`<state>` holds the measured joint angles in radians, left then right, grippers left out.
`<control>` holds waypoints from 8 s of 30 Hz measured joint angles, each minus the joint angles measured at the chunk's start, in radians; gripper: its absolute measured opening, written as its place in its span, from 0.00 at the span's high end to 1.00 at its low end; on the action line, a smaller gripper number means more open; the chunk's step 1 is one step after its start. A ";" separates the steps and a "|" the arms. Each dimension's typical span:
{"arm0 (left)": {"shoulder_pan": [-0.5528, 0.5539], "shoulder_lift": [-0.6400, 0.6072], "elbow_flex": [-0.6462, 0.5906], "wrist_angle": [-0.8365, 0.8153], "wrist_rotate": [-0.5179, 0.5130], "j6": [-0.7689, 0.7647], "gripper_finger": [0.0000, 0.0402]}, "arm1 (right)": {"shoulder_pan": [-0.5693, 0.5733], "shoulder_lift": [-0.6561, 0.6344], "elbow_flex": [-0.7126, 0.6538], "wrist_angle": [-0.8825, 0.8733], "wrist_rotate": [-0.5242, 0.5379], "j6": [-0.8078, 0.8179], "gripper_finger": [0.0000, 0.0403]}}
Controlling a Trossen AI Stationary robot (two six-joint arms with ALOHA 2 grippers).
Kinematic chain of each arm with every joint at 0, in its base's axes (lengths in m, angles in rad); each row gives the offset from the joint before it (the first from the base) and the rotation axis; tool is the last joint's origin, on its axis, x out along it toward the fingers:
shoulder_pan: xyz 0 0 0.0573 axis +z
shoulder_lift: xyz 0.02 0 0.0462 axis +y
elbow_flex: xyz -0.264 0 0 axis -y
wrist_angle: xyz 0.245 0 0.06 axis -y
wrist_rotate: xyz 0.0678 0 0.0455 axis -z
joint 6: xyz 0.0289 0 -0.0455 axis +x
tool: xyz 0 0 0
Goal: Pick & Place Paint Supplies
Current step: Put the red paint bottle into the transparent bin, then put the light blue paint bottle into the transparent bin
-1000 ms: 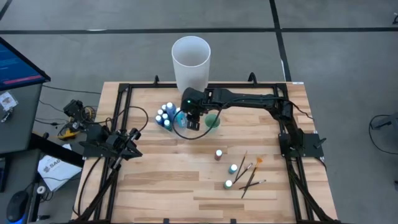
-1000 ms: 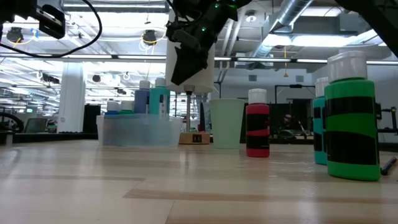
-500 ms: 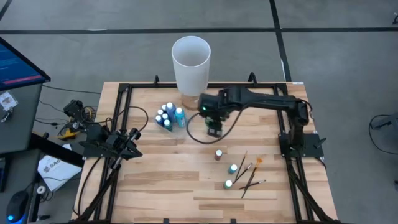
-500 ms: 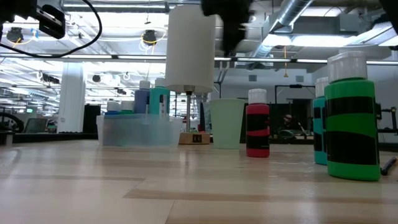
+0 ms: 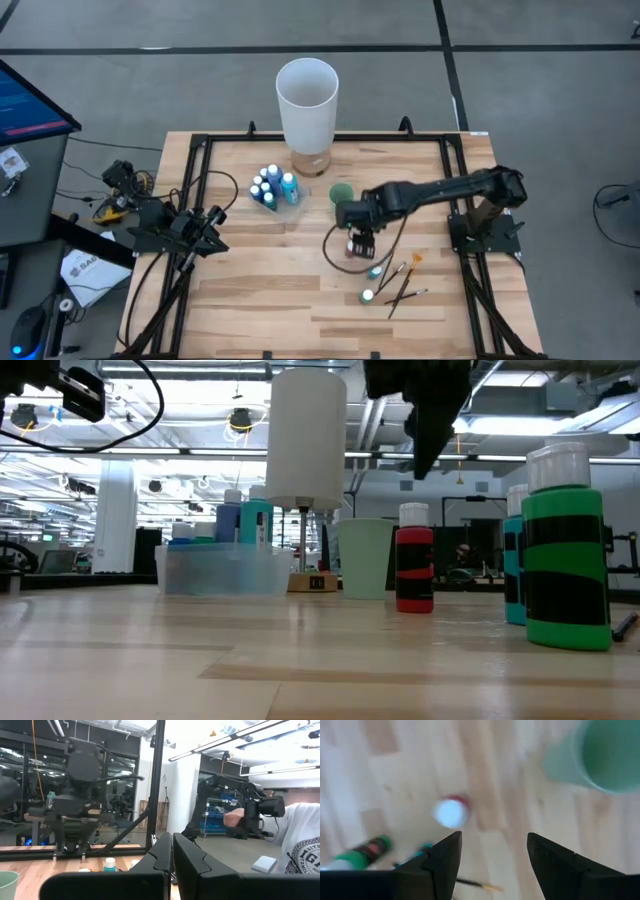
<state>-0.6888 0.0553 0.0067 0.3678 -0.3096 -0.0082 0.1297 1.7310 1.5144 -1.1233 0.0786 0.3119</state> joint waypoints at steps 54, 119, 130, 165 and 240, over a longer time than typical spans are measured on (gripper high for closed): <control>0.000 0.117 0.000 0.015 -0.013 0.000 1.00 | -0.026 0.166 0.230 0.214 0.086 -0.308 0.74; 0.000 0.117 0.000 0.045 -0.012 0.000 1.00 | -0.279 0.434 0.406 0.323 0.076 -0.379 0.58; 0.000 0.118 0.000 0.047 -0.009 0.000 1.00 | -0.216 0.283 0.504 -0.081 0.072 -0.250 0.52; 0.000 0.120 0.000 0.061 -0.012 0.000 1.00 | 0.288 0.087 0.142 -0.206 0.024 0.195 0.49; 0.000 0.122 0.000 0.068 -0.014 0.000 1.00 | -0.135 0.059 0.198 0.242 0.035 -0.228 0.71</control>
<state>-0.6889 0.1772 0.0069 0.4358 -0.3231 -0.0082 -0.0057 1.7896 1.7129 -0.8817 0.1135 0.0844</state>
